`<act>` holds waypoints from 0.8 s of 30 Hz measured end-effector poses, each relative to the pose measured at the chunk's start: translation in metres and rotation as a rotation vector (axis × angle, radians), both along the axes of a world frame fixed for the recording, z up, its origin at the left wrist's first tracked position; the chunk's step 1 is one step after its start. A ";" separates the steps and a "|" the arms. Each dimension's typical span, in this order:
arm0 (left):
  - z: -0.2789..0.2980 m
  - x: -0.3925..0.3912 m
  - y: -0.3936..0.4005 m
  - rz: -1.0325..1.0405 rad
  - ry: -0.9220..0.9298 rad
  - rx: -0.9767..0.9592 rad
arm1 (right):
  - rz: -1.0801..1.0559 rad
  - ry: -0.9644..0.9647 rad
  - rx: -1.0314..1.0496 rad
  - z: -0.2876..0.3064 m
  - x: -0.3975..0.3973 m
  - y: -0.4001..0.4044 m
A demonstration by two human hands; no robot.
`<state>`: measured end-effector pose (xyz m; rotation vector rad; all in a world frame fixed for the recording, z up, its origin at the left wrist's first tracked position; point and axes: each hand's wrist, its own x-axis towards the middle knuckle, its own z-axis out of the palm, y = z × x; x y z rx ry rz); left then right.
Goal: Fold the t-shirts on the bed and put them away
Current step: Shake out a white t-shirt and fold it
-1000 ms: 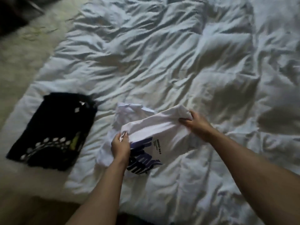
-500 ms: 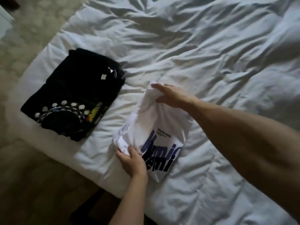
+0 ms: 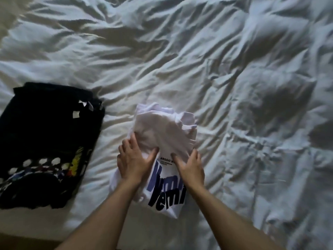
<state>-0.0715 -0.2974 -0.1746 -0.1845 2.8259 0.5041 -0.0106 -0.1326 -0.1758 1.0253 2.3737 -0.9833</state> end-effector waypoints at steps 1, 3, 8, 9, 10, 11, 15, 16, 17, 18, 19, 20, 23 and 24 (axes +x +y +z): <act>0.000 0.005 0.001 -0.019 0.023 -0.007 | -0.052 -0.005 -0.006 -0.001 -0.002 -0.007; -0.004 0.015 0.000 -0.062 0.058 0.006 | -0.120 -0.025 0.032 -0.002 -0.008 -0.017; -0.008 0.015 -0.014 -0.045 -0.011 0.190 | -0.048 0.029 0.229 -0.001 -0.013 -0.023; -0.008 0.016 -0.016 -0.028 0.001 0.222 | -0.016 0.061 0.263 -0.002 -0.011 -0.023; -0.007 0.016 -0.018 -0.015 0.015 0.231 | 0.009 0.073 0.285 -0.002 -0.009 -0.023; -0.007 0.017 -0.020 -0.010 0.034 0.217 | 0.021 0.072 0.293 -0.003 -0.008 -0.023; -0.004 -0.024 -0.014 -0.077 0.243 0.255 | -0.064 0.214 0.248 0.000 -0.023 -0.008; -0.003 -0.044 -0.010 -0.156 0.296 0.255 | -0.067 0.283 0.225 0.002 -0.033 0.000; -0.002 -0.066 -0.006 -0.263 0.334 0.239 | -0.037 0.336 0.217 0.004 -0.045 0.009; -0.002 -0.085 -0.001 -0.377 0.335 0.215 | 0.022 0.362 0.210 0.004 -0.056 0.018; 0.001 -0.102 0.003 -0.470 0.289 0.190 | 0.090 0.365 0.191 0.003 -0.066 0.026; 0.003 -0.114 0.006 -0.537 0.218 0.164 | 0.151 0.355 0.158 0.002 -0.074 0.033; 0.007 -0.132 0.005 -0.578 0.105 0.186 | 0.200 0.345 0.110 -0.002 -0.087 0.046; 0.009 -0.135 0.005 -0.545 0.104 0.236 | 0.171 0.368 0.114 -0.003 -0.089 0.048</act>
